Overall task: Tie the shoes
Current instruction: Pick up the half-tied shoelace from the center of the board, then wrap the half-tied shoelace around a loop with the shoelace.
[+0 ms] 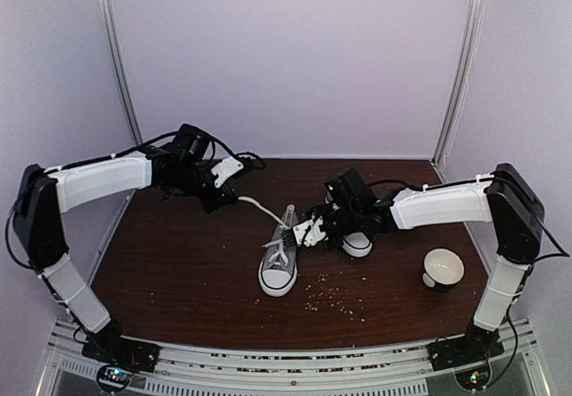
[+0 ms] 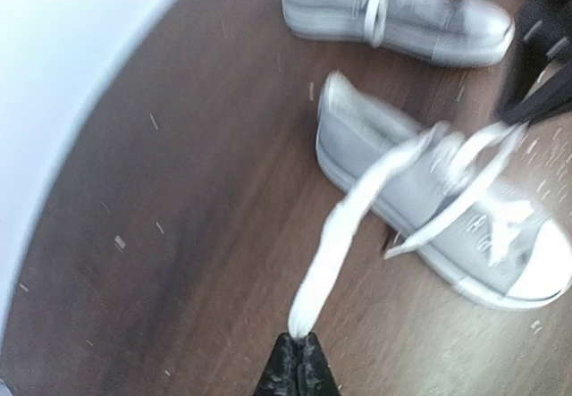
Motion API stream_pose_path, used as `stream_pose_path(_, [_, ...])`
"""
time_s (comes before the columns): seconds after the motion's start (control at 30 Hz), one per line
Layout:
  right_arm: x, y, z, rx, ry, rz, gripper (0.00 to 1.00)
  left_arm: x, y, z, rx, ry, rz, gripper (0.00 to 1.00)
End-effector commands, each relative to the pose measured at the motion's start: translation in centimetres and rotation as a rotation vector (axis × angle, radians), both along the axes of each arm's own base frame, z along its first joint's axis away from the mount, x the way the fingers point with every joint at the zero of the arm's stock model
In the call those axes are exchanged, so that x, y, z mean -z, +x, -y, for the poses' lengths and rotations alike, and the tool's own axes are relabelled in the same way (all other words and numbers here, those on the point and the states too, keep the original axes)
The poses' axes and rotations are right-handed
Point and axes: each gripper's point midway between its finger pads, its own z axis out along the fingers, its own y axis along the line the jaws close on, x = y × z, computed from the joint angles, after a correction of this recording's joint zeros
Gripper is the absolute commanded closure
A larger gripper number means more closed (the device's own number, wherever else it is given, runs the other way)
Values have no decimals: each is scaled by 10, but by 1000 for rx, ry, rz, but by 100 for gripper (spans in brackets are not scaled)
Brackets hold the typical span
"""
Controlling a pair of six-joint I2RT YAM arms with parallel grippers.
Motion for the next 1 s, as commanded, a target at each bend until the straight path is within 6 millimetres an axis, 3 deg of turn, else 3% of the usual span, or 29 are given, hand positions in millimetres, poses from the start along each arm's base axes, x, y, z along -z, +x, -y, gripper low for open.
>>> stream_pose_path(0.0, [-15,1,-2,31,14,-44,100,-45,-32,29,74,-235,94,100])
stream_pose_path(0.23, [-28,-3,-4,91,-15,-215,100,-39,-82,48,158,-261,78,100])
stream_pose_path(0.43, [-22,-14,-2,135,-25,-381,100,-77,-110,66,226,-448,177,100])
stream_pose_path(0.57, [-15,-16,0,166,-37,-445,100,-88,-130,70,279,-529,229,100])
stream_pose_path(0.8, [-13,-18,2,189,-48,-487,100,-92,-114,66,186,-479,284,100])
stream_pose_path(0.97, [-12,-47,9,80,-71,-525,100,-82,-88,51,51,-370,333,100])
